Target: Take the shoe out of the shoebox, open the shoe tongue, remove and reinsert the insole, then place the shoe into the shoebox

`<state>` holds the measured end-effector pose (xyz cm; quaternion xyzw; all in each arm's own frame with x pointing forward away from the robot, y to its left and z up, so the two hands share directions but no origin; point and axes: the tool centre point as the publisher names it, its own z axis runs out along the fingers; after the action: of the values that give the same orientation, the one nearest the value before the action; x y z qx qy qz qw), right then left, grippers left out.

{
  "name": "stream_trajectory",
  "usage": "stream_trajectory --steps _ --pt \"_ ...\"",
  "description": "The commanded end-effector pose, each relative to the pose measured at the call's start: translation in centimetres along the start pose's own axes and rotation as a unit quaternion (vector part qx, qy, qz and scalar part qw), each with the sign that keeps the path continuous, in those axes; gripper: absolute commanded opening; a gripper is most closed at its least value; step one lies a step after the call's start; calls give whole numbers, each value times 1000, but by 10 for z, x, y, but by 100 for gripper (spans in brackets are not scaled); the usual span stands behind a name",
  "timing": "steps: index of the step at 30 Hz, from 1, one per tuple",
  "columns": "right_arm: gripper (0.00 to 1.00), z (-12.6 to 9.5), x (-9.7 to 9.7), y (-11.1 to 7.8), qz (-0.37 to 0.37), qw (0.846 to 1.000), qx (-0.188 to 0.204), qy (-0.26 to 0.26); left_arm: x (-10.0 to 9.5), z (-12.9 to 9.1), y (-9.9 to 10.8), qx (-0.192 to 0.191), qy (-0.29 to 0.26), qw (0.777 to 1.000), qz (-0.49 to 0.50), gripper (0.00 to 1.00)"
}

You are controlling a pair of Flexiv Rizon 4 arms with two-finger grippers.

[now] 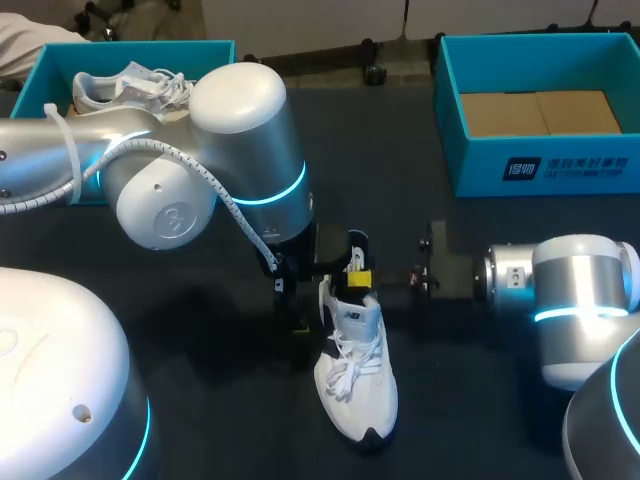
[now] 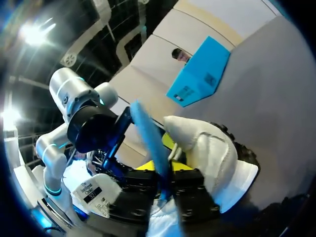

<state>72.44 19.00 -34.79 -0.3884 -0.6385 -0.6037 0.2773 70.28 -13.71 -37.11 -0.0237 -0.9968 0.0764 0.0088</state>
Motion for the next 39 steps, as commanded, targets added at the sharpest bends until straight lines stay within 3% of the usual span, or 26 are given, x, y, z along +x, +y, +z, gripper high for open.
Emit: stream_trajectory --steps 1,10,13,17,22,39 --pt "44 4 7 4 -8 1000 2 -10 1 0 1 0 -2 1000 0 100" --pt "47 9 12 24 -35 999 15 -4 1 0 1 0 -2 1000 0 100" --pt "43 12 12 30 -40 999 21 -1 1 0 1 0 -2 1000 0 100" --pt "20 15 8 31 -36 999 26 3 1 0 1 0 -2 1000 0 100" --pt "0 12 4 25 -27 999 24 14 1 0 1 0 -2 1000 0 100" --pt "0 5 -14 -3 62 998 26 3 1 0 1 0 -2 1000 0 100"
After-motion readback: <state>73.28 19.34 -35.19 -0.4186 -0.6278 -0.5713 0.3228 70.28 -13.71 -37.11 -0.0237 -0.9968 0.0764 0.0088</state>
